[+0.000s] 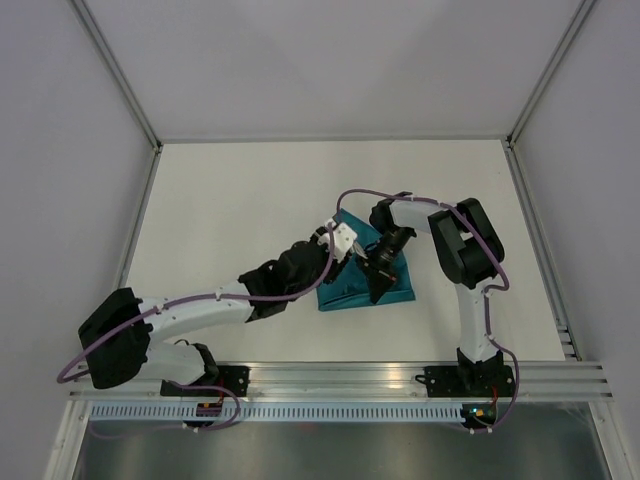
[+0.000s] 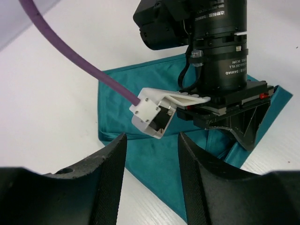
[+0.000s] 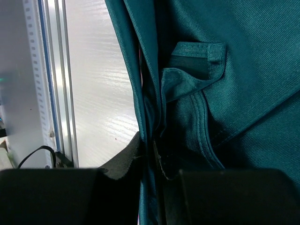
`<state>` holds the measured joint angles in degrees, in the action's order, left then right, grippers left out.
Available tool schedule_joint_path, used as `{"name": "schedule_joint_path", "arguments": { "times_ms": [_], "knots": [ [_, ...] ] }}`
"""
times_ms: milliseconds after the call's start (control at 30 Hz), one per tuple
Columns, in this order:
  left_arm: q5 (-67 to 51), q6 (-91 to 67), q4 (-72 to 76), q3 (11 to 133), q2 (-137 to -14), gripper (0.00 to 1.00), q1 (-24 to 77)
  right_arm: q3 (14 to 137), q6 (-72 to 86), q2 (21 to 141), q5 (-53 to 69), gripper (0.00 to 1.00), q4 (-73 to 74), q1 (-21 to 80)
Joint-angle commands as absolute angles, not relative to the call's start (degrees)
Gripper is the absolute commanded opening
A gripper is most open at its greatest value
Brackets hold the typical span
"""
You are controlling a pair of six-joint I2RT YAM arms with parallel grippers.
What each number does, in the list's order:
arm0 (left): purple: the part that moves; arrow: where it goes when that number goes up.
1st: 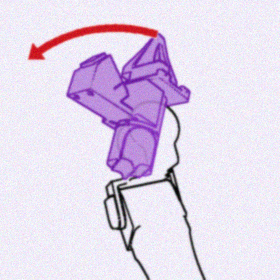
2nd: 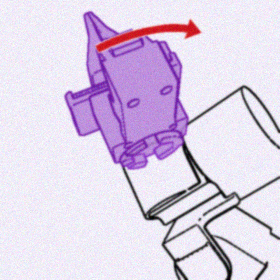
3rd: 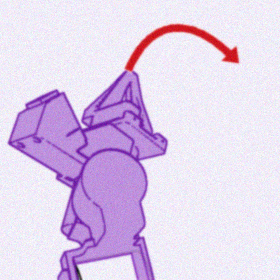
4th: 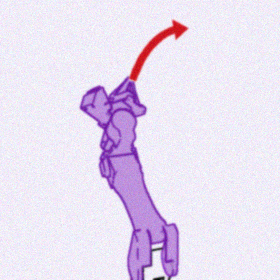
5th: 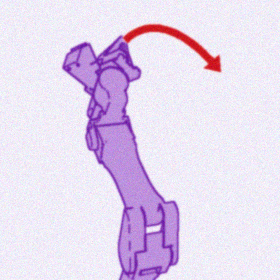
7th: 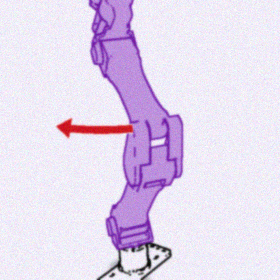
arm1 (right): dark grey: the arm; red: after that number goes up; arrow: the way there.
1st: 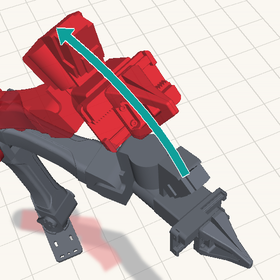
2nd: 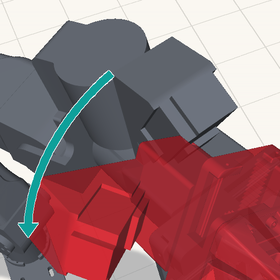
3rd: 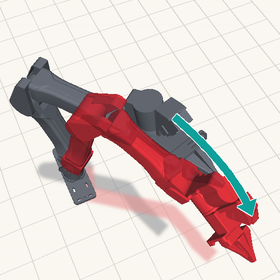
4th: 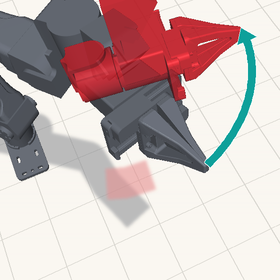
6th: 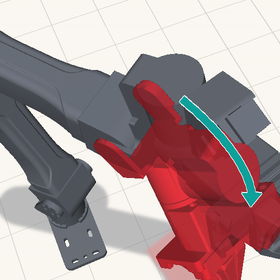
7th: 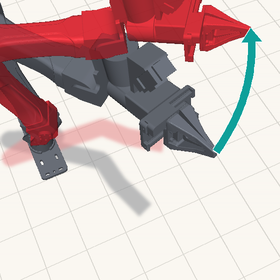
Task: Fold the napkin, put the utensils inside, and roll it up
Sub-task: Roll the napkin with the utensil
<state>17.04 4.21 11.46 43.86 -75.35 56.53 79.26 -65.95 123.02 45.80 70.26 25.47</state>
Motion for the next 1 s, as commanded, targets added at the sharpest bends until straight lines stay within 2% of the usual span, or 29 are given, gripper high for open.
{"name": "schedule_joint_path", "arguments": {
  "times_ms": [0,167,433,967],
  "knots": [
    [31.62,13.70,22.05,41.05,-74.53,0.54,61.69,77.52,-68.56,127.09,37.26,0.20,64.95,25.31],
    [32.78,16.41,25.92,37.71,-74.53,0.56,66.77,77.61,-67.94,127.44,37.09,0.20,64.69,25.14],
    [32.53,21.01,23.47,40.95,-86.74,0.57,76.37,77.78,-66.54,127.79,36.91,0.20,64.16,24.96],
    [22.24,22.33,24.61,44.47,-99.31,0.59,78.05,79.01,-65.57,129.20,36.56,0.20,64.33,24.43]
  ]
}}
